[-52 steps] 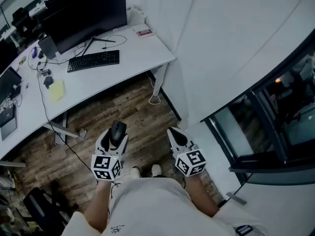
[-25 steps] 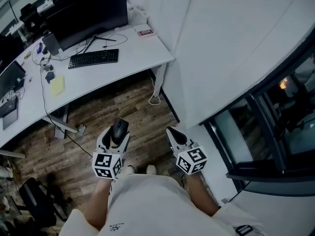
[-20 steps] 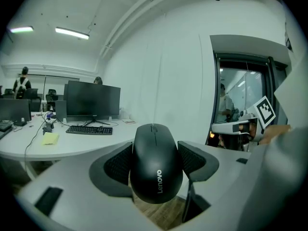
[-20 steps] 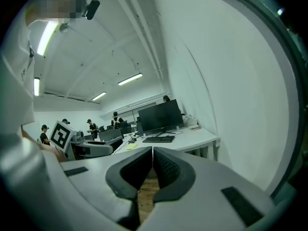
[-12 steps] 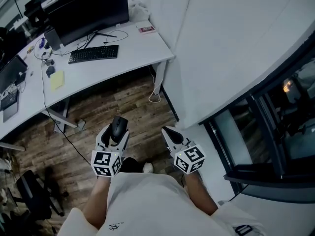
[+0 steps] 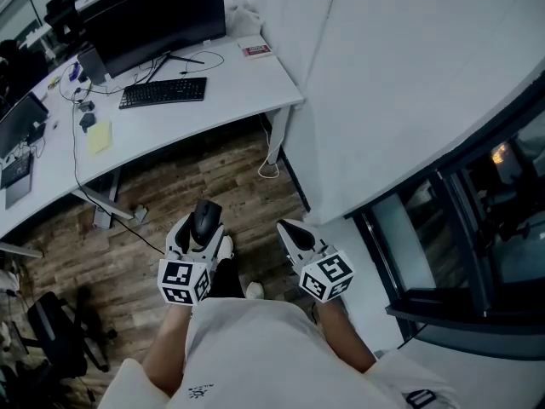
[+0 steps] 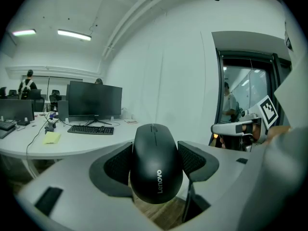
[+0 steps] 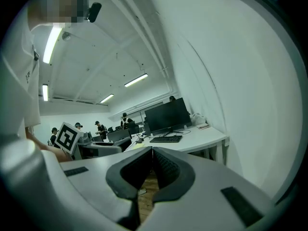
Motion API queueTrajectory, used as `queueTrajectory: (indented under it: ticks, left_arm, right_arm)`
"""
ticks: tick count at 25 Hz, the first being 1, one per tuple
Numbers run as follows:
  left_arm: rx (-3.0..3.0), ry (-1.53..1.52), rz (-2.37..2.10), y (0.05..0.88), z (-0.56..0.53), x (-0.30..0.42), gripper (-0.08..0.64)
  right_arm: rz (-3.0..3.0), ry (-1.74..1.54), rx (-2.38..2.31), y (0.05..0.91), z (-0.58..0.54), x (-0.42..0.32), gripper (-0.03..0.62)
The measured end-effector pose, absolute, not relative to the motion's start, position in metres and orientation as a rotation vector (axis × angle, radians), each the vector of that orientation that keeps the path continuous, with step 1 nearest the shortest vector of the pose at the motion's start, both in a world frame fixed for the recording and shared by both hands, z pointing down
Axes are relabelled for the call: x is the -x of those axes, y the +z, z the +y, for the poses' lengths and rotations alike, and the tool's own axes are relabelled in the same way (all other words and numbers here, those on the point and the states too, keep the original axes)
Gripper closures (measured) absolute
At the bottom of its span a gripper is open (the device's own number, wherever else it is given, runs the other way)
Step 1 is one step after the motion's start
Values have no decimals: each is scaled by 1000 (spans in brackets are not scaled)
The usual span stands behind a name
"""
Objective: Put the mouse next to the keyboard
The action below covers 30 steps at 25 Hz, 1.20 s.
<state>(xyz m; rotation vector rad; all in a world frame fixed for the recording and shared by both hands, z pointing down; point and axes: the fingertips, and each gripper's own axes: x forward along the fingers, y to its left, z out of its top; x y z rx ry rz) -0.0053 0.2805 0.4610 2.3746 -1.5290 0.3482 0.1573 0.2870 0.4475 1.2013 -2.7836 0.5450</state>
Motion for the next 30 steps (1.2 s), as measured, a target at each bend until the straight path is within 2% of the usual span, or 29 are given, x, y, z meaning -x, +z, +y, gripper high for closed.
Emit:
queueTrajectory:
  ticks: [14,30]
  left_arm:
    - [-2377,349,-1498,474,222,20,258]
    - [-2408,362,-1466,470,111,70,259]
  right_arm:
    - [-2720,474,-1212,457,230,-139,574]
    - [-2691,455,-1262,450,122,-92,574]
